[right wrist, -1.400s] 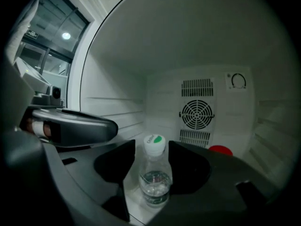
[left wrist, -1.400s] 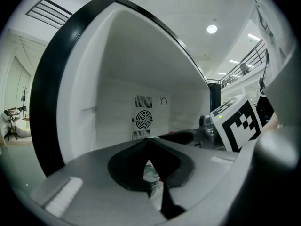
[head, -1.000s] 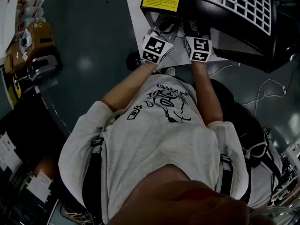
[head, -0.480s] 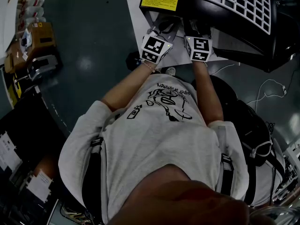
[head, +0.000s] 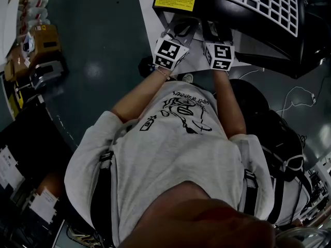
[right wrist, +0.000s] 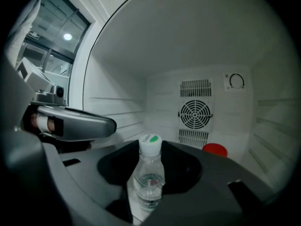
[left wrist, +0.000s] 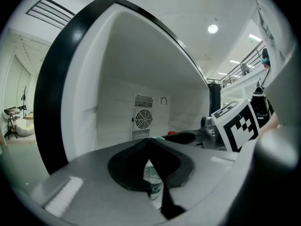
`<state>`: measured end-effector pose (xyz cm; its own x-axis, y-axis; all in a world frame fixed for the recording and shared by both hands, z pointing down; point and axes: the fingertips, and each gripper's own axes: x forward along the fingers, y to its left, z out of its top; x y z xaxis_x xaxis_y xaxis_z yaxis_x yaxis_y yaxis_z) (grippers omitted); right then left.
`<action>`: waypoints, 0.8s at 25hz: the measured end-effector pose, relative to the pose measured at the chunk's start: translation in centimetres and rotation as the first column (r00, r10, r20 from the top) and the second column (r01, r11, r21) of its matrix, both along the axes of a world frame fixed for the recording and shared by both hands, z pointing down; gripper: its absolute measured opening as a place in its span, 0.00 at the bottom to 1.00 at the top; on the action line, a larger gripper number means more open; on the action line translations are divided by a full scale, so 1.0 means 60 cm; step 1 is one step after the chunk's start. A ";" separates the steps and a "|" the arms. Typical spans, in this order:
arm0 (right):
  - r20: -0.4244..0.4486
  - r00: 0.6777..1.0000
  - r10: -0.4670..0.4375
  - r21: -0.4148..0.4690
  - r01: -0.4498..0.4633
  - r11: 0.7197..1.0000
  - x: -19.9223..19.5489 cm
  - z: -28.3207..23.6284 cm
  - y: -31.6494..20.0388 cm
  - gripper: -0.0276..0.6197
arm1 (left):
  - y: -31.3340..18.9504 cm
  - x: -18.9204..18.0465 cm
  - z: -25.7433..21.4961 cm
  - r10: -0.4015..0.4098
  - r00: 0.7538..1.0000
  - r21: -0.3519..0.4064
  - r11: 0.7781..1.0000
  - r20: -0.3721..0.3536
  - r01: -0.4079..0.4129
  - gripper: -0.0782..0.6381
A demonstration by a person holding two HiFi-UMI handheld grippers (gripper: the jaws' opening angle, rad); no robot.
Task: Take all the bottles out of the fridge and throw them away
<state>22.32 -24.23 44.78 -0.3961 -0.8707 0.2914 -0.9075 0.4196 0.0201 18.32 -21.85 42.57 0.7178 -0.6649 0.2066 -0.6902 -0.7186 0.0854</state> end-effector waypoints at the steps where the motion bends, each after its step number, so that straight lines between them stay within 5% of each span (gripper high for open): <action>1: -0.002 1.000 0.000 0.002 0.000 1.000 0.000 -0.002 0.002 0.27 | 0.001 0.000 0.000 0.000 1.000 0.000 1.000 0.000 0.000 0.12; 20: 0.000 1.000 -0.023 0.040 0.023 0.999 0.006 -0.060 0.046 0.27 | 0.019 -0.006 -0.005 0.016 1.000 -0.012 1.000 -0.012 -0.016 0.12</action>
<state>22.69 -21.47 41.17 -0.4167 -0.8721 0.2566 -0.8974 0.4397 0.0368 17.97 -20.69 42.24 0.7310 -0.6506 0.2059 -0.6773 -0.7285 0.1027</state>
